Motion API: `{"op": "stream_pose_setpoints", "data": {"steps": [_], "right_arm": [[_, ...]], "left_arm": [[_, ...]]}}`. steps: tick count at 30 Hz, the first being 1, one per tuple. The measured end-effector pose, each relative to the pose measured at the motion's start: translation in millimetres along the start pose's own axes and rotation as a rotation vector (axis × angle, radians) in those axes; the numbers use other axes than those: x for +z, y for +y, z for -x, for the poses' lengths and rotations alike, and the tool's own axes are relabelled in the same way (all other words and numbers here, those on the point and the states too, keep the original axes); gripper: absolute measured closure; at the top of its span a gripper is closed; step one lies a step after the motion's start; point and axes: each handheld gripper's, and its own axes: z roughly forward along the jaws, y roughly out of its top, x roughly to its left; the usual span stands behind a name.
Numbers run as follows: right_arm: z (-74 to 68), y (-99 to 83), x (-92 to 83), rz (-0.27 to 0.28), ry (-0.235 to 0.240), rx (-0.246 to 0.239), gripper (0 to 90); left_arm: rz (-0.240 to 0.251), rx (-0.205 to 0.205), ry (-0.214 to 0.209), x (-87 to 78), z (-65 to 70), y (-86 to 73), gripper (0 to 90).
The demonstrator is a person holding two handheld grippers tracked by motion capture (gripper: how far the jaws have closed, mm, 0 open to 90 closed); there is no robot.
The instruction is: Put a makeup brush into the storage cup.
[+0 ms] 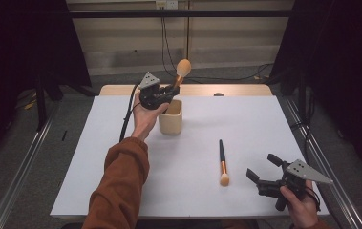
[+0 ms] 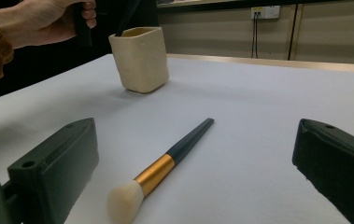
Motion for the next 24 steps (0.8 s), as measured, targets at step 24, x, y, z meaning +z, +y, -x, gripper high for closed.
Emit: {"op": "stream_pose_setpoints", "data": {"steps": [24], "right_arm": [[-1.1,-0.2,1.0,-0.008,-0.001,0.002,0.0]], "left_arm": [[-0.088,-0.002,0.015,-5.4,-8.8,-22.0,72.4]]}}
